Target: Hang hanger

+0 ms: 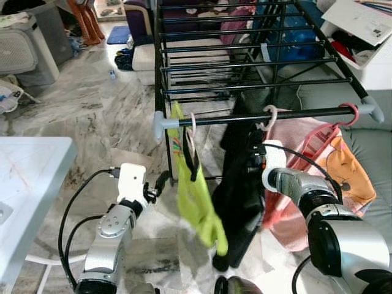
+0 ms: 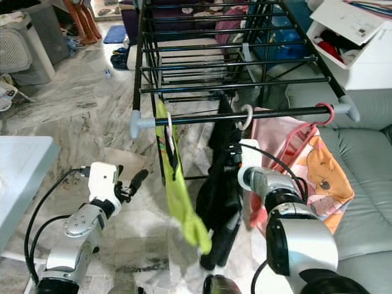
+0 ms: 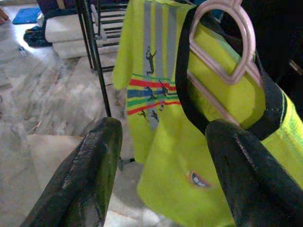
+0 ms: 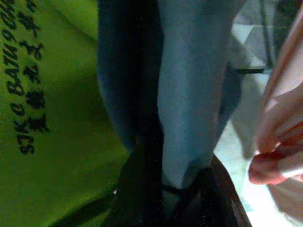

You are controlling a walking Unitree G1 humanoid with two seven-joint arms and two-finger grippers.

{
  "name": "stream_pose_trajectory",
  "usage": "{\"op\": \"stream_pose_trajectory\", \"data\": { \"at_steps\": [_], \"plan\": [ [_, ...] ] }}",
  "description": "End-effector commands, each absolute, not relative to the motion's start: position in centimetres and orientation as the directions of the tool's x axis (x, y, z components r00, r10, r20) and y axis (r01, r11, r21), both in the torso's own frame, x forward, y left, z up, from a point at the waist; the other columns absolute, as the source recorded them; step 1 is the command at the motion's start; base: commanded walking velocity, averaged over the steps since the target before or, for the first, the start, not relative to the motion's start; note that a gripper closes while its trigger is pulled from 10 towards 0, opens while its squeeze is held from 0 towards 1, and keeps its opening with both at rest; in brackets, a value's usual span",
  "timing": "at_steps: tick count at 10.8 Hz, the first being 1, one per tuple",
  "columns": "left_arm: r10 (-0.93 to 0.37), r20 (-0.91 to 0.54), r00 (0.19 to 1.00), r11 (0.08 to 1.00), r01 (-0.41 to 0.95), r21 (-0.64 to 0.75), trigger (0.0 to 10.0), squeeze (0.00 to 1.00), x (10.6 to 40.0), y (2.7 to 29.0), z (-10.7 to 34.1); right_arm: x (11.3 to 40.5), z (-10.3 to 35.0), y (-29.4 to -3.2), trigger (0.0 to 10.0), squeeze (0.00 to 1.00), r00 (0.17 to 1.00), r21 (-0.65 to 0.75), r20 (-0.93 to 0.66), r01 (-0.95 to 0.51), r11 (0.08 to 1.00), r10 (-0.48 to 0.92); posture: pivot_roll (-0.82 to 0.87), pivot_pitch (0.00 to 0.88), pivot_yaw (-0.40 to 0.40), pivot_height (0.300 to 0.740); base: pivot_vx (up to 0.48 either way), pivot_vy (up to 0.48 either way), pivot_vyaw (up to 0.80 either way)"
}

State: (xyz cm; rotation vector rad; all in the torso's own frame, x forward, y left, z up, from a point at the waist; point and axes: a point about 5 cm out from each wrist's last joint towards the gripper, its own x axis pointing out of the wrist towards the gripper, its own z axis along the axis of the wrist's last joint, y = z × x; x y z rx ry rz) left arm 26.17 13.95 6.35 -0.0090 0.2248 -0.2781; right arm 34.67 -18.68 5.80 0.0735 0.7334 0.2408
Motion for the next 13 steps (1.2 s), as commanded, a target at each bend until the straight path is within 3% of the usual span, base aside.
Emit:
{"op": "stream_pose_trajectory", "data": {
  "at_steps": [1,3,5,9,13],
  "plan": [
    [-0.262,-0.214,0.941,0.965,0.262,-0.029,10.0,0.0,26.3,14.1,6.7,36.0,7.7,-19.0,10.0,0.0,0.774,0.077,-0.598,-0.204,0.976,0.209,0.03,0.0,-0.025,0.74,0.0,0.0,0.0],
    [-0.262,-0.225,0.939,0.965,0.262,-0.03,10.0,0.0,26.2,13.9,6.7,36.0,7.8,-19.5,10.0,0.0,0.771,0.088,-0.611,-0.16,0.983,0.18,0.03,0.0,-0.026,0.74,0.0,0.0,0.0],
    [-0.27,-0.237,0.933,0.963,0.269,-0.036,10.0,0.0,26.1,13.6,6.6,34.2,5.3,-19.8,10.0,0.0,0.705,0.14,-0.686,-0.117,0.983,0.181,0.03,0.0,-0.029,0.74,0.0,0.0,0.0],
    [-0.278,-0.243,0.929,0.96,0.279,-0.032,10.0,0.0,26.5,13.3,6.7,32.3,3.0,-20.3,10.0,0.0,0.66,0.181,-0.732,-0.049,0.982,0.167,0.01,0.0,-0.014,0.74,0.0,0.0,0.0],
    [-0.285,-0.243,0.927,0.958,0.287,-0.027,10.0,0.0,27.1,13.2,6.7,32.0,2.7,-21.3,10.0,0.0,0.701,0.169,-0.704,0.008,0.986,0.115,0.01,0.0,0.0,0.74,0.0,0.0,0.0]
  ]
}}
